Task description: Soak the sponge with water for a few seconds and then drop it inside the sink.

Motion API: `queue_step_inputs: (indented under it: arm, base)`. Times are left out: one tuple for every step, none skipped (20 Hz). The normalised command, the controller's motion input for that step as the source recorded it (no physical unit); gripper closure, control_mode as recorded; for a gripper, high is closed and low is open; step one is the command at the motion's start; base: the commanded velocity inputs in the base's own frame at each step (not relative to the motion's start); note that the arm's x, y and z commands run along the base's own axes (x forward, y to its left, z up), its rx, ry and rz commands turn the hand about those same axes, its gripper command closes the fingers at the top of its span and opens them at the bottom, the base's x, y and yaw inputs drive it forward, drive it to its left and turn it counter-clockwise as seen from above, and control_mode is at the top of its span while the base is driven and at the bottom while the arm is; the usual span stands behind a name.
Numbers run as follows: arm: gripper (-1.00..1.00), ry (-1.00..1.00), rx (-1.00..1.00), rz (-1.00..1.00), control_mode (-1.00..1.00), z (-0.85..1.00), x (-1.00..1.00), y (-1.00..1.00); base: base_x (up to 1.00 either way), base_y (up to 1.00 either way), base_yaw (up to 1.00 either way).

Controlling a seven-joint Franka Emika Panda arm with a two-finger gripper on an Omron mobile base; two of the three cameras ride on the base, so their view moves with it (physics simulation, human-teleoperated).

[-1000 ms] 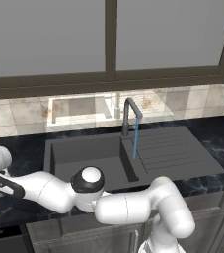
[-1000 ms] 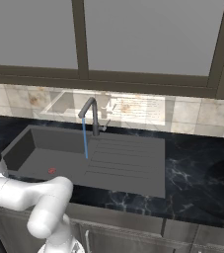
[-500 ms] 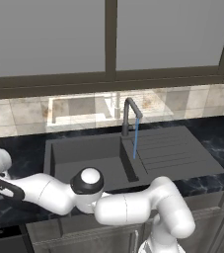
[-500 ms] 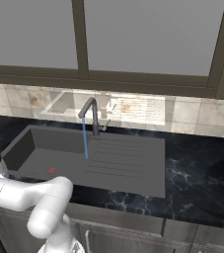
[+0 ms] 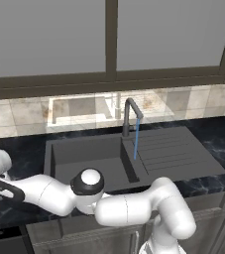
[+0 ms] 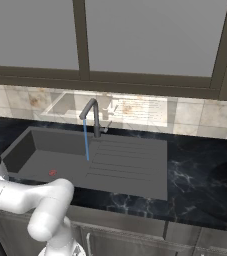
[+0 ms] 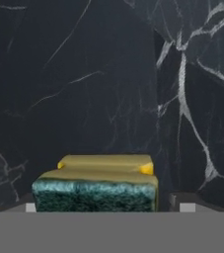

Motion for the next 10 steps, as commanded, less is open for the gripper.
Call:
queue_step_inputs:
  arm:
    - [1.0, 0.0, 0.0, 0.0, -1.0, 0.0, 0.0, 0.0]
    - [1.0, 0.0, 0.0, 0.0, -1.0, 0.0, 0.0, 0.0]
    - [1.0, 0.0, 0.0, 0.0, -1.0, 0.0, 0.0, 0.0]
    - [1.0, 0.0, 0.0, 0.0, -1.0, 0.0, 0.0, 0.0]
    - [1.0, 0.0, 0.0, 0.0, -1.0, 0.0, 0.0, 0.0]
    - [1.0, 0.0, 0.0, 0.0, -1.0, 0.0, 0.0, 0.0]
    - [1.0, 0.0, 0.0, 0.0, -1.0, 0.0, 0.0, 0.0]
    - [1.0, 0.0, 0.0, 0.0, -1.0, 0.0, 0.0, 0.0]
    - [1.0, 0.0, 0.0, 0.0, -1.0, 0.0, 0.0, 0.0]
    - [1.0, 0.0, 0.0, 0.0, -1.0, 0.0, 0.0, 0.0]
  base:
    - [0.0, 0.0, 0.0]
    - [0.0, 0.0, 0.0]
    - [0.0, 0.0, 0.0]
    - [0.0, 0.0, 0.0]
    - [0.0, 0.0, 0.0]
    - [0.0, 0.0, 0.0]
    - [0.0, 0.0, 0.0]
    - [0.0, 0.0, 0.0]
    - [0.0, 0.0, 0.0]
    - [0.0, 0.0, 0.0]
